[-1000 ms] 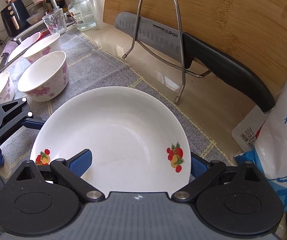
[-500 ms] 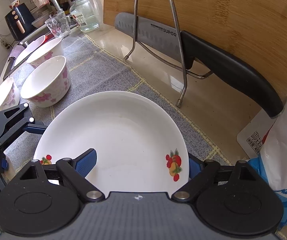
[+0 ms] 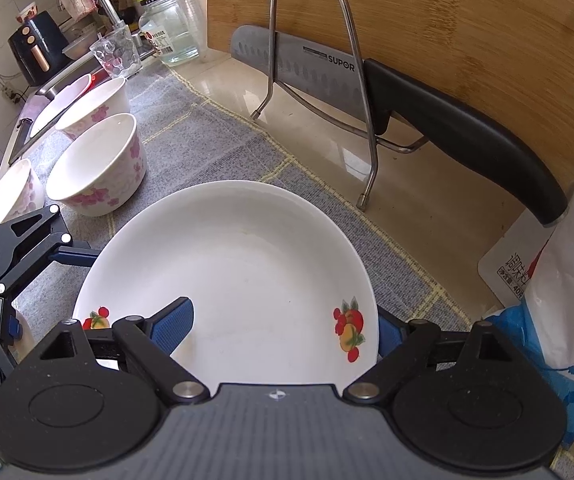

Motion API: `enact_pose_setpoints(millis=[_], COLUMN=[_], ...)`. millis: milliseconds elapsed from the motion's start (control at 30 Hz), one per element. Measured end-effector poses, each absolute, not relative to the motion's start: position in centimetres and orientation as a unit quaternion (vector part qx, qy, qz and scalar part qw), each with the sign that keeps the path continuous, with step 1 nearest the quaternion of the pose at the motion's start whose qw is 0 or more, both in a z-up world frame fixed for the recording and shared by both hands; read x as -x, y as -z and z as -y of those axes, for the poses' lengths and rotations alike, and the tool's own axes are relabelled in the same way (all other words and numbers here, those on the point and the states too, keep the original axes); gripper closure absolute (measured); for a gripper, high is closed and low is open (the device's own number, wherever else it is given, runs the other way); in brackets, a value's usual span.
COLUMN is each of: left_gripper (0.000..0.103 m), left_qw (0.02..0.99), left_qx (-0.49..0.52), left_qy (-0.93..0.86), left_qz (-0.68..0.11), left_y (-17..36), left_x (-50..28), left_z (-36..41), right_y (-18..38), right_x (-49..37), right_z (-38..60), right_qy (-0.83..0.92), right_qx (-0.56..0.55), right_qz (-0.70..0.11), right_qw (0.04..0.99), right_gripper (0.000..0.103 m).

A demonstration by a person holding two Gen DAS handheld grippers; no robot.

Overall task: Organize plates and bowls
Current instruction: 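Lift and carry the fruit-print plate with both tools toward the plate stack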

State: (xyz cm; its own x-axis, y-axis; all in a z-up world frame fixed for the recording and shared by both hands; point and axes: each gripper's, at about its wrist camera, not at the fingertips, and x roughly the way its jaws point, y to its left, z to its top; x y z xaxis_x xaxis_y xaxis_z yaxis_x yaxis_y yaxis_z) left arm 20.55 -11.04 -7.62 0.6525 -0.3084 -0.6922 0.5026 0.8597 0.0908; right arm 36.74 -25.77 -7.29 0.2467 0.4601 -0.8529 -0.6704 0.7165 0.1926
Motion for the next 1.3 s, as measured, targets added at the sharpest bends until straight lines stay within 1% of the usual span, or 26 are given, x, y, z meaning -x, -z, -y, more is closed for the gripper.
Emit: enact_pose_setpoints(millis=[467, 1300], left_gripper=[0.002, 0.002], left_qw=[0.893, 0.879], left_qx=[-0.147, -0.174], left_qy=[0.24, 0.3], left_qz=[-0.35, -0.328], left_y=[5.7, 1.4], left_x=[-18.7, -13.8], left_z=[10.8, 12.1], right_y=[5.5, 1.8], right_x=[-33.9, -25.8], right_z=[25.7, 28.4], right_qy=[-0.358, -0.317], right_qx=[0.09, 0.067], right_qz=[-0.492, -0.477], right_qw=[0.789, 0.817], right_gripper=[0.009, 0.009])
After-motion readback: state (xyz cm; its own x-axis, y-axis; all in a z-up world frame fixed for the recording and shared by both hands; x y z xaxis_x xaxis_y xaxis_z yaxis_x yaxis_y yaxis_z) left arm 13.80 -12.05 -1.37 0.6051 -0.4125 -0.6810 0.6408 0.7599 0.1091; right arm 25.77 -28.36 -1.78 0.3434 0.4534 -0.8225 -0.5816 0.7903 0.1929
